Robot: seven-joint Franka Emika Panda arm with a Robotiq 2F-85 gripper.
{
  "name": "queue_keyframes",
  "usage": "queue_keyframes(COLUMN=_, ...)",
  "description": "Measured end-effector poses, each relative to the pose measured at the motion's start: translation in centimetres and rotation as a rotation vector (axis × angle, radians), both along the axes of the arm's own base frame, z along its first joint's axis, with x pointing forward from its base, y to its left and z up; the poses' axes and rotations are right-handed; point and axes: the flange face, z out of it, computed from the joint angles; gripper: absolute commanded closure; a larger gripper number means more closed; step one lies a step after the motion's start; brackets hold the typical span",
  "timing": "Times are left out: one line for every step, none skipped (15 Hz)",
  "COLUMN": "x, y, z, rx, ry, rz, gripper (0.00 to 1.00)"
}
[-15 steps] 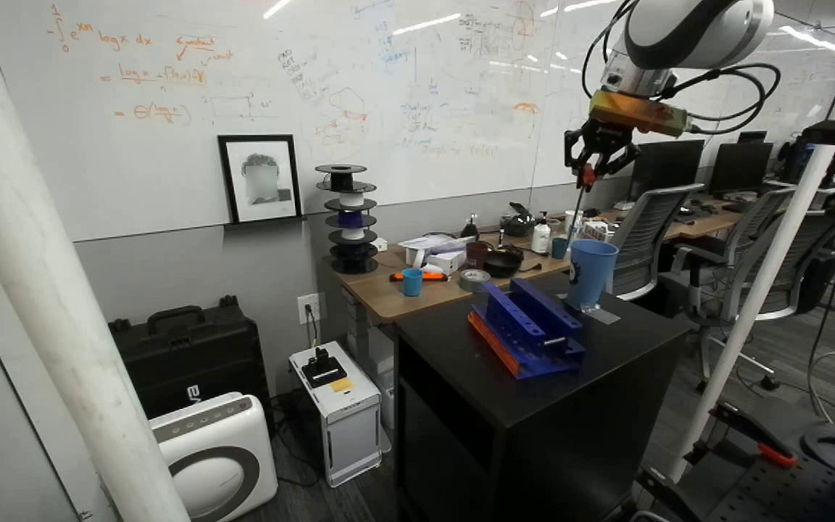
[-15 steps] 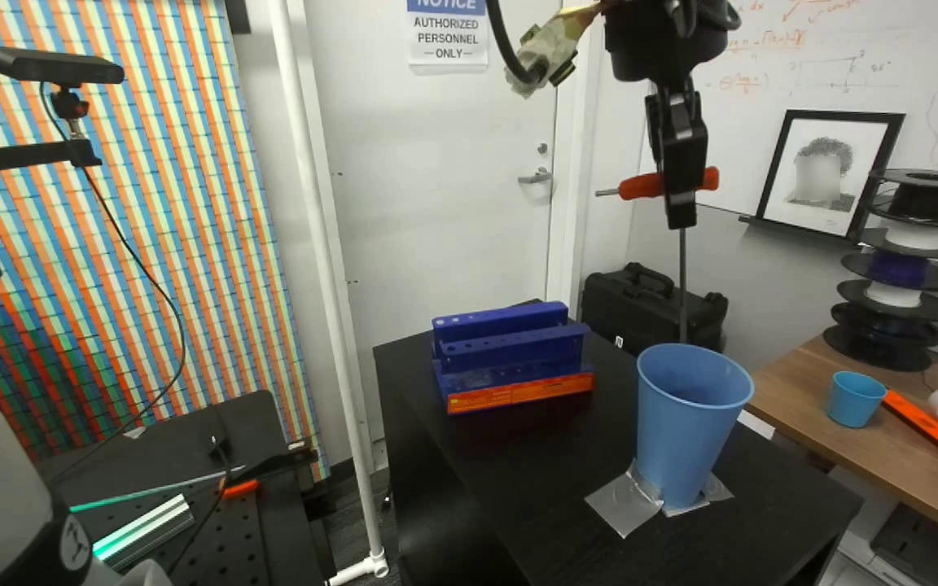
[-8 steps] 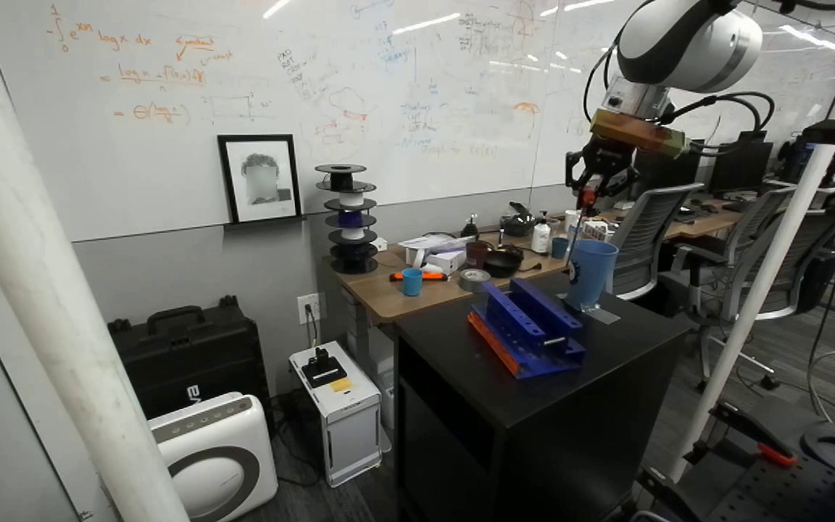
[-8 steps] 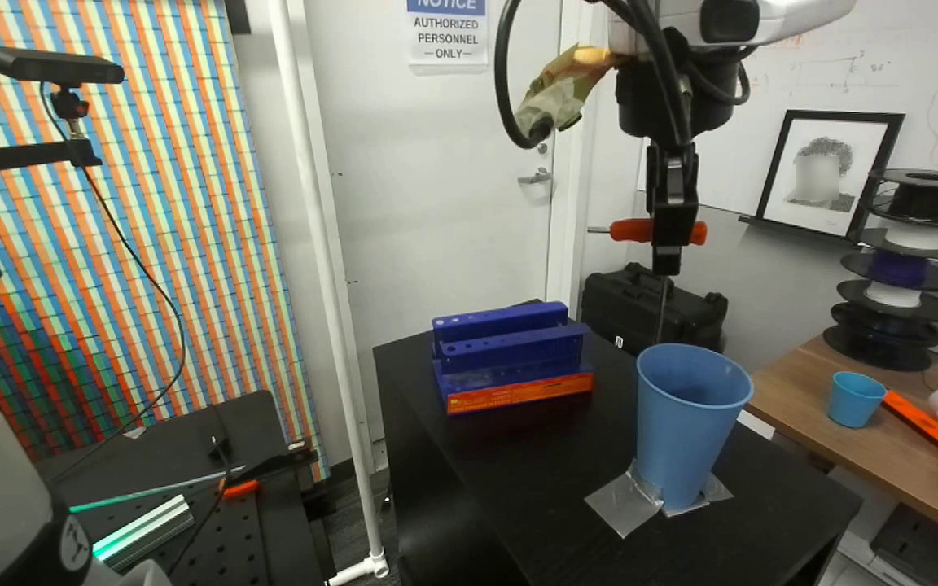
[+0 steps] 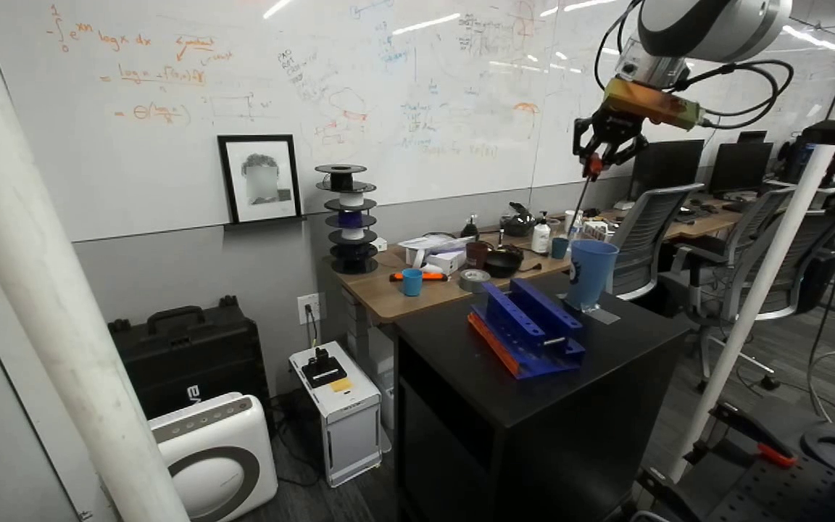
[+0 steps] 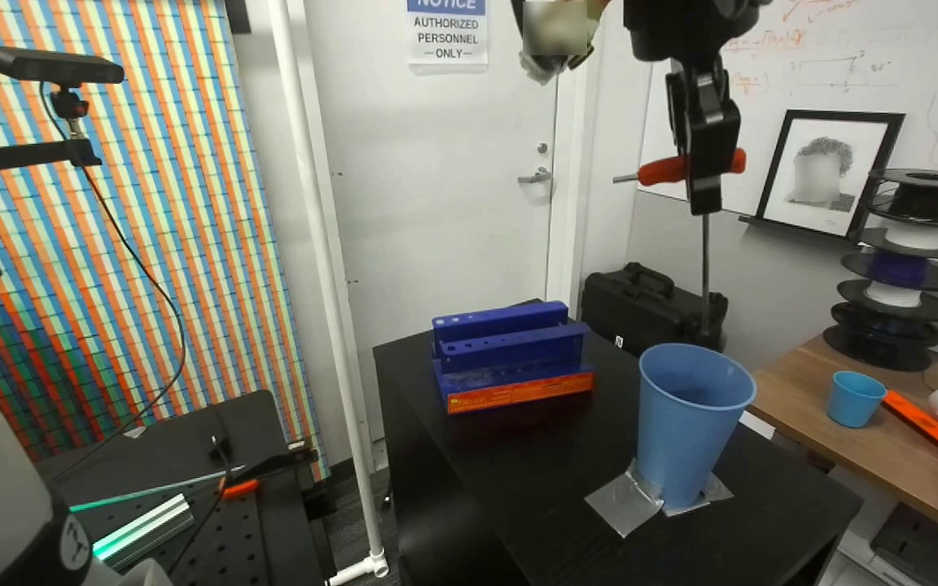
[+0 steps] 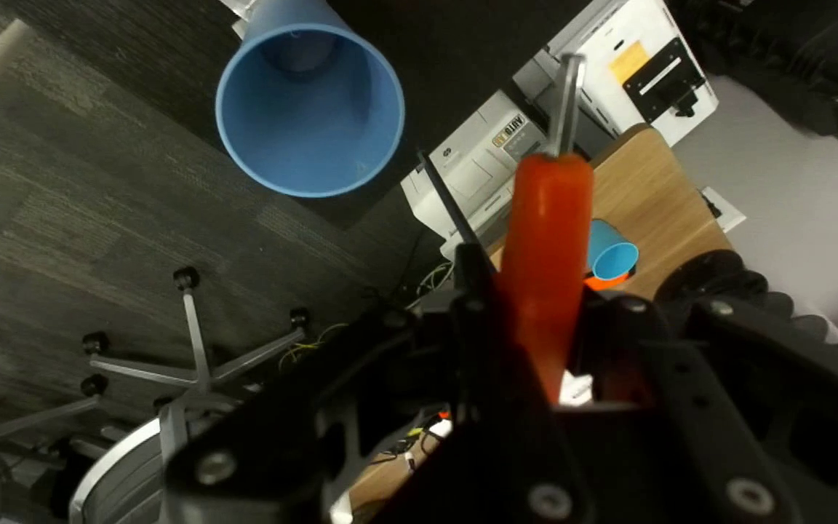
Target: Put the metal object with the orange handle in the blue cup
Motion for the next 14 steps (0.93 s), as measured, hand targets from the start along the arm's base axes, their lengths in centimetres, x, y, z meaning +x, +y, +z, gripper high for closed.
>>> queue_keyframes(x=-0.2, y=0.3, z=0.7, rx=-0.002, ry=-0.009, rz=0.004, gripper=0.89)
queue_keyframes(x=-0.5, y=0.6, z=1.2, rx=0.0, ry=-0.006, rz=0.005, gripper=0.89)
queue_keyframes(x=-0.8, y=0.8, z=1.4, rx=0.004, ry=0.007, rz=0.004, gripper=0.89)
queue_keyframes(x=-1.1, y=0.9, z=1.5, rx=0.011, ry=0.024, rz=0.003, gripper=0.89)
queue_keyframes(x=-1.3, y=0.9, z=1.4, rx=0.019, ry=0.042, rz=0.001, gripper=0.89)
queue_keyframes(x=-1.5, y=1.0, z=1.3, rx=0.028, ry=0.061, rz=-0.002, gripper=0.89)
queue_keyframes(x=-1.7, y=1.0, z=1.0, rx=0.036, ry=0.083, rz=-0.006, gripper=0.89)
queue_keyframes(x=-1.8, y=1.0, z=0.7, rx=0.042, ry=0.103, rz=-0.013, gripper=0.89)
queue_keyframes(x=-1.9, y=1.0, z=0.5, rx=0.047, ry=0.121, rz=-0.023, gripper=0.89)
queue_keyframes(x=-2.0, y=0.9, z=0.3, rx=0.052, ry=0.134, rz=-0.034, gripper=0.89)
queue_keyframes(x=-2.1, y=0.8, z=0.1, rx=0.056, ry=0.145, rz=-0.047, gripper=0.89)
queue_keyframes(x=-2.2, y=0.6, z=0.0, rx=0.058, ry=0.151, rz=-0.061, gripper=0.89)
queue_keyframes(x=-2.3, y=0.3, z=0.0, rx=0.057, ry=0.152, rz=-0.075, gripper=0.89)
queue_keyframes(x=-2.3, y=0.0, z=0.0, rx=0.053, ry=0.153, rz=-0.09, gripper=0.89)
